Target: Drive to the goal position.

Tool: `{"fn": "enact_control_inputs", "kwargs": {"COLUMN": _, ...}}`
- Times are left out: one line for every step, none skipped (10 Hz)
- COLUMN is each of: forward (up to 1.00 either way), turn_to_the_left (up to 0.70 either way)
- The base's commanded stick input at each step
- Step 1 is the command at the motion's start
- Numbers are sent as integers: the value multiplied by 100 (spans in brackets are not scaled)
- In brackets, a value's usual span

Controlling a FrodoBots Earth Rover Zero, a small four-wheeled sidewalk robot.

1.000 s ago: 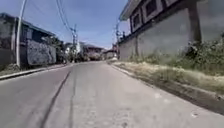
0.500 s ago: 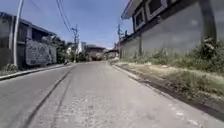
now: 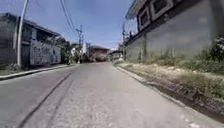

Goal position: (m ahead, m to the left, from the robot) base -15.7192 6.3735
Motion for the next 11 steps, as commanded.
{"fn": "enact_control_inputs", "kwargs": {"forward": 0, "turn_to_the_left": 100}}
{"fn": "enact_control_inputs", "kwargs": {"forward": 0, "turn_to_the_left": 100}}
{"fn": "enact_control_inputs", "kwargs": {"forward": 0, "turn_to_the_left": 100}}
{"fn": "enact_control_inputs", "kwargs": {"forward": 0, "turn_to_the_left": 100}}
{"fn": "enact_control_inputs", "kwargs": {"forward": 0, "turn_to_the_left": 100}}
{"fn": "enact_control_inputs", "kwargs": {"forward": 0, "turn_to_the_left": 100}}
{"fn": "enact_control_inputs", "kwargs": {"forward": 0, "turn_to_the_left": 100}}
{"fn": "enact_control_inputs", "kwargs": {"forward": 0, "turn_to_the_left": 100}}
{"fn": "enact_control_inputs", "kwargs": {"forward": 0, "turn_to_the_left": 100}}
{"fn": "enact_control_inputs", "kwargs": {"forward": 0, "turn_to_the_left": 100}}
{"fn": "enact_control_inputs", "kwargs": {"forward": 0, "turn_to_the_left": 100}}
